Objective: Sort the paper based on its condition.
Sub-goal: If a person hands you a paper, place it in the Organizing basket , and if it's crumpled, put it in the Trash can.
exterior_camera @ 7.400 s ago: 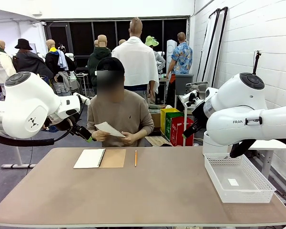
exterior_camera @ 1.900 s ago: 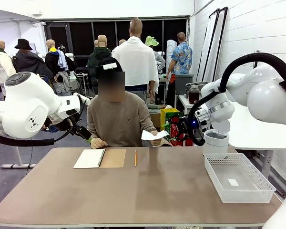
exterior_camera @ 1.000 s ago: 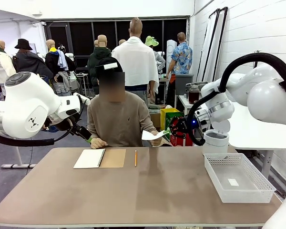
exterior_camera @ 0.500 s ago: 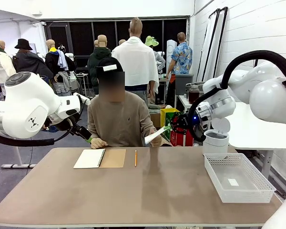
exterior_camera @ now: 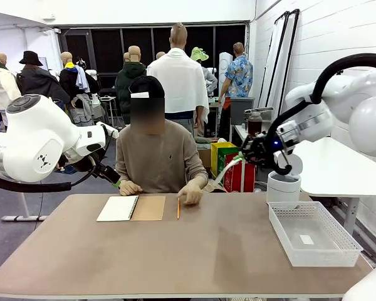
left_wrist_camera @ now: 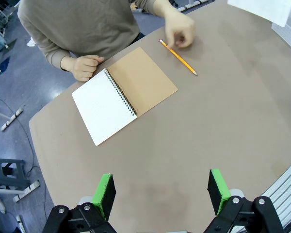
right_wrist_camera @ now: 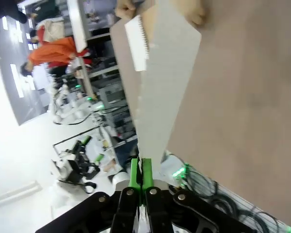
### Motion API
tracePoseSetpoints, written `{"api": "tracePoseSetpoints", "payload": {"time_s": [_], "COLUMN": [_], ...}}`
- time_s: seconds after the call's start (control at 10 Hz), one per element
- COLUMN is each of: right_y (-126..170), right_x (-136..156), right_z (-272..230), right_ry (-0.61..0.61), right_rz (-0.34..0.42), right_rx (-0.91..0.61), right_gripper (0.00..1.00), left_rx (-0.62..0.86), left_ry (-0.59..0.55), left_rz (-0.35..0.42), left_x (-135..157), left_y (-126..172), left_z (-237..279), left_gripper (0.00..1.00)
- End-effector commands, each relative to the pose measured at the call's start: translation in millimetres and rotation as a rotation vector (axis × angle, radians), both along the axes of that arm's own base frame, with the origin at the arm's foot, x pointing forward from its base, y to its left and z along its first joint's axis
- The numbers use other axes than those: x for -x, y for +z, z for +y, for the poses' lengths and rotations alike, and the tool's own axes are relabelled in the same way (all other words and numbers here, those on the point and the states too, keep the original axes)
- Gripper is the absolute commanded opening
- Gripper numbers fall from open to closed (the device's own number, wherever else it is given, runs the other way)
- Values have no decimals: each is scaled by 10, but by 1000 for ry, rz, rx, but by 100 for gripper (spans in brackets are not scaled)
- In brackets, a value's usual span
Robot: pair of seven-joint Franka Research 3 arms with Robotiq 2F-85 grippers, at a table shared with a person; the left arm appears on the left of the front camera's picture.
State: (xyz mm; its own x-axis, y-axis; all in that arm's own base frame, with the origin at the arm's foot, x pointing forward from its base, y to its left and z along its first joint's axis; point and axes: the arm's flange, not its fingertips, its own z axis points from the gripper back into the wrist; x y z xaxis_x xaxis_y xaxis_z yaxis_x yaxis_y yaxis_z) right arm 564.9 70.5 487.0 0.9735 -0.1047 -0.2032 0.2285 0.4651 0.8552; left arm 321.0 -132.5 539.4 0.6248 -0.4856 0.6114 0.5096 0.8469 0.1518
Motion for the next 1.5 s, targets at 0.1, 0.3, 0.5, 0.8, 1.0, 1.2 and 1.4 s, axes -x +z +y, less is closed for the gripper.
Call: {"api": "tracePoseSetpoints", "payload": {"time_s": [0.1,0.3,0.5,0.8,1.0,1.2,1.4], "right_y": [-47,-113,44,-68,-49,-115,-149], "right_x": [514,612,641,603,616,777,890], "right_z": [-378,-513,-497,-600,-604,-810,-963], "right_ry": [56,91,2,97,84,95,91], "right_rz": [-81,-93,-101,-76,-78,-120,-157], "right_rx": [224,358,466,355,391,430,483], "right_gripper": [0,0,0,0,0,0,0], "left_rx": [3,3,3,3,3,3,3], "left_ry": [1,1,1,1,1,1,1], "left_rz": [1,1,1,1,1,1,1], "left_x": [-2,-2,-2,-2,-2,-2,-2], "left_y": [-1,-1,-1,-1,-1,-1,-1], "left_z": [9,9,9,9,9,9,9], "left_gripper": [100,100,100,100,100,100,100]}}
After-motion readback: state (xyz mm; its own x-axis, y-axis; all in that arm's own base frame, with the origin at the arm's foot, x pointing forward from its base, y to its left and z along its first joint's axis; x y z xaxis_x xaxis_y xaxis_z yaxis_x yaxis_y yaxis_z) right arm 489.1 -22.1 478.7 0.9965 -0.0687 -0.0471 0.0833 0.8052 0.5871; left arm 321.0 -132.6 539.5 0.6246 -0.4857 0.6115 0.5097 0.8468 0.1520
